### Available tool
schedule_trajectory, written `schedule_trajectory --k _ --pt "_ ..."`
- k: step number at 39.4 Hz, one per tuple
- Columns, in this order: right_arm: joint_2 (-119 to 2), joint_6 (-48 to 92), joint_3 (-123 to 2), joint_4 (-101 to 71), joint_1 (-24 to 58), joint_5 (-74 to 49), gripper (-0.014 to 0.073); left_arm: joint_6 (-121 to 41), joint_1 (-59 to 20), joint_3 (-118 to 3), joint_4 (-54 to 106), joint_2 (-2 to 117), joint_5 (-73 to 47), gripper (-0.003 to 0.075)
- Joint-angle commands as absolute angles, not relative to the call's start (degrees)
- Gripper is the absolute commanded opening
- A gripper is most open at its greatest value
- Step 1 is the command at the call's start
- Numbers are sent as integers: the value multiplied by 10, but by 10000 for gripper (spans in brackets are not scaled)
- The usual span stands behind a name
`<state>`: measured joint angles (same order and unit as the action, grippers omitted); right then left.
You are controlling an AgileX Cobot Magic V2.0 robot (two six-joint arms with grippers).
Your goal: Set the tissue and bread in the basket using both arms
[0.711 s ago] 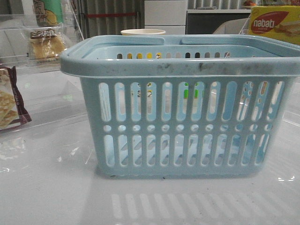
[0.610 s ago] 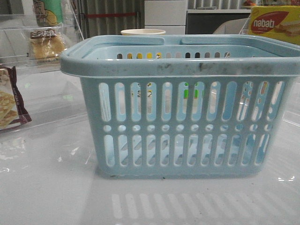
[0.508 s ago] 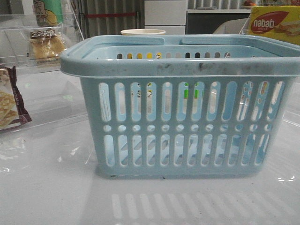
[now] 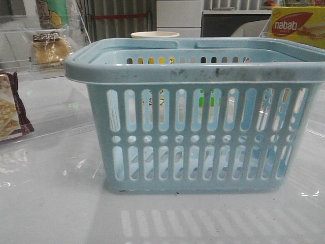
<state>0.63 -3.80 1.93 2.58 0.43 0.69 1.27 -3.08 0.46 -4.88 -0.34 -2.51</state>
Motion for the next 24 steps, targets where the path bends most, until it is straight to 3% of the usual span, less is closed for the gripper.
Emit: schedule_trajectory --k 1,14,24 --pt "16 -37 17 30 3 61 56 14 -34 4 -48 -14 26 94" --pt "16 -37 5 30 3 97 56 19 -34 -12 -36 -14 74 95" --pt "8 -37 -143 30 3 -4 56 19 -34 -152 -19 2 0 95"
